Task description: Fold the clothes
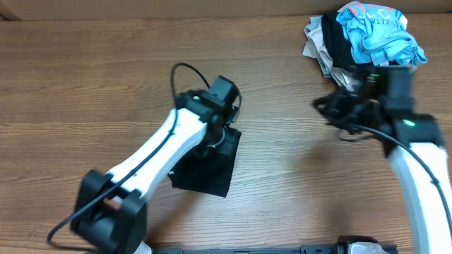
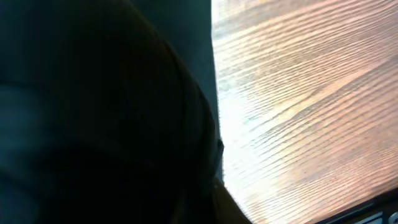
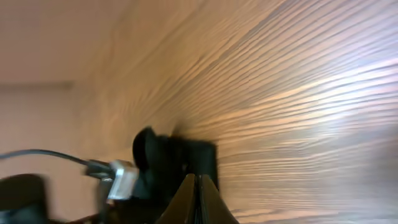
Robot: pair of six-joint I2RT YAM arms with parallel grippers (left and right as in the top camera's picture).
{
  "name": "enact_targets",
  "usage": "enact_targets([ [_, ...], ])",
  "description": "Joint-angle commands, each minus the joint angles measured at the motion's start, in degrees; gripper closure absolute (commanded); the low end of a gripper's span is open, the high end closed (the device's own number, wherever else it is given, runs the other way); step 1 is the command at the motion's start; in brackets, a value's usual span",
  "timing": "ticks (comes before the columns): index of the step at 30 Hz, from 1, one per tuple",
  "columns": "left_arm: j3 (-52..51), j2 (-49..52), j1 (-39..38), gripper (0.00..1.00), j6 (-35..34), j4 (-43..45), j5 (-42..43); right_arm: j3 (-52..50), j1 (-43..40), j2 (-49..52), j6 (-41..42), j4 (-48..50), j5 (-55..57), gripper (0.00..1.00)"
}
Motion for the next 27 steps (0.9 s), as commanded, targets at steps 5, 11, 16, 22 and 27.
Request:
enact_targets([
  [5, 6.54, 2.01, -0.17, 0.40, -5.09, -2.80, 7.45, 0.72, -4.90, -0.76, -6.25, -2.71, -2.62, 0.96],
  [11, 26.16, 1.92, 0.37, 0.16, -4.48, -11.96, 3.98, 0.72, -4.66, -0.70, -6.67, -3.04, -3.45, 0.87],
  [16, 40.02, 1.92, 4.24, 0.00, -4.55, -15.47, 2.14, 0.72, 0.74, -0.59, -6.86, -3.50, -3.80, 0.69],
  [22, 43.47, 2.14, 10.62, 0.00, -4.50, -16.57, -2.10, 0.72, 17.55, 3.39, -6.34, 0.42, 0.11, 0.34],
  [27, 42.21, 2.93, 12.59, 0.00, -4.50, -17.79, -6.45, 0.72, 31.80, 12.15, -1.97, 3.54, 7.78, 0.30],
])
